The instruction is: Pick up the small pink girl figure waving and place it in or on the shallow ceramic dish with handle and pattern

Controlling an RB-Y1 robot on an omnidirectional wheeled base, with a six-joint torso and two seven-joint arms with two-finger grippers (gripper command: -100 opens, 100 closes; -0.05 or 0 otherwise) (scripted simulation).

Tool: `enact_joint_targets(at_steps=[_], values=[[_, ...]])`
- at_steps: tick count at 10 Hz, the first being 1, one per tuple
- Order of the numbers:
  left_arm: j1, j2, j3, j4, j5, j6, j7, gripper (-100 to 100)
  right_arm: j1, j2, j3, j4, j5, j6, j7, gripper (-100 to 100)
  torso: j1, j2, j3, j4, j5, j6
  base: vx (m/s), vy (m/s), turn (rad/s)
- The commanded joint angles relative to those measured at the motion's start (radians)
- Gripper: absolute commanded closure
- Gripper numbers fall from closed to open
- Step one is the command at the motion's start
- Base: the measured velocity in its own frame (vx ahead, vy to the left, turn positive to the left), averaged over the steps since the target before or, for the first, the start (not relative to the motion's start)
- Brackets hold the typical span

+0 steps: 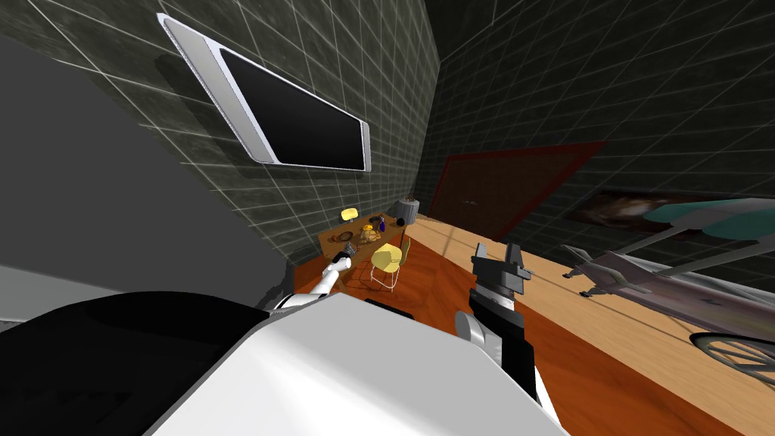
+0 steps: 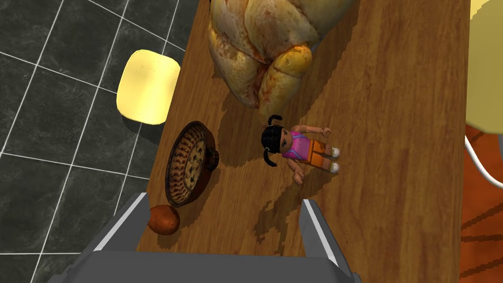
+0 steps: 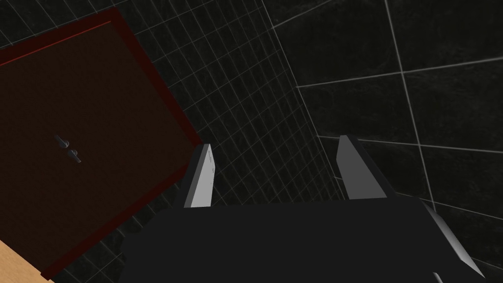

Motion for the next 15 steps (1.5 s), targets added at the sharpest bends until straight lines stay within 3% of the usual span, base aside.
enact_joint_targets(at_steps=[1, 2, 5, 6, 9, 11, 12, 13, 14, 15], values=[[-0.033, 0.001, 0.021, 0.050, 0.004, 0.034, -0.001, -100, 0.000, 0.000, 0.000, 0.000, 0.000, 0.000, 0.000, 0, 0.000, 0.000, 0.000, 0.000, 0.000, 0.000, 0.032, -0.026, 0.009], [-0.033, 0.001, 0.021, 0.055, 0.004, 0.034, -0.001, -100, 0.000, 0.000, 0.000, 0.000, 0.000, 0.000, 0.000, 0, 0.000, 0.000, 0.000, 0.000, 0.000, 0.000, 0.023, -0.017, 0.004], [-0.099, 0.009, 0.055, 0.159, 0.013, 0.077, 0.000, -100, 0.000, 0.000, 0.000, 0.000, 0.000, 0.000, 0.000, 0, 0.001, 0.000, 0.000, 0.000, 0.000, 0.000, 0.037, -0.007, 0.008], [-0.099, 0.009, 0.055, 0.159, 0.013, 0.077, 0.000, -100, 0.000, 0.000, 0.000, 0.000, 0.000, 0.000, 0.000, 0, 0.001, -0.001, -0.001, 0.000, 0.000, 0.000, 0.041, -0.008, 0.002], [-0.144, 0.019, 0.077, 0.229, 0.020, 0.105, 0.002, -100, 0.000, 0.000, 0.000, 0.000, 0.000, 0.000, 0.000, 0, 0.001, 0.000, 0.000, 0.000, 0.000, 0.000, 0.033, -0.002, 0.010], [-0.160, 0.024, 0.085, 0.253, 0.023, 0.115, 0.003, -100, 0.000, 0.000, 0.000, 0.000, 0.000, 0.000, 0.000, 0, 0.002, -0.001, 0.000, 0.000, 0.000, 0.000, 0.037, 0.007, 0.007], [-0.153, 0.020, 0.088, 0.237, 0.018, 0.117, 0.001, -100, 0.000, 0.000, 0.000, 0.000, 0.000, 0.000, 0.000, 0, 0.002, 0.000, 0.000, 0.000, 0.000, 0.000, 0.015, 0.003, 0.001], [-0.153, 0.020, 0.088, 0.238, 0.018, 0.118, 0.001, 0, 0.000, 0.000, 0.000, 0.000, 0.000, 0.000, 0.000, 0, 0.002, 0.001, 0.000, 0.000, 0.000, 0.000, 0.000, 0.000, 0.000], [-0.122, 0.038, 0.066, 0.217, 0.032, 0.115, 0.026, -100, 0.000, 0.000, 0.000, 0.000, 0.000, 0.000, 0.000, 0, 0.001, 0.002, 0.001, 0.000, 0.000, 0.000, 0.025, -0.016, -0.074], [-0.094, 0.056, 0.043, 0.195, 0.045, 0.112, 0.052, -100, 0.000, 0.000, 0.000, 0.000, 0.000, 0.000, 0.000, 0, 0.001, 0.001, 0.000, 0.000, 0.000, 0.000, 0.058, -0.029, -0.104]])
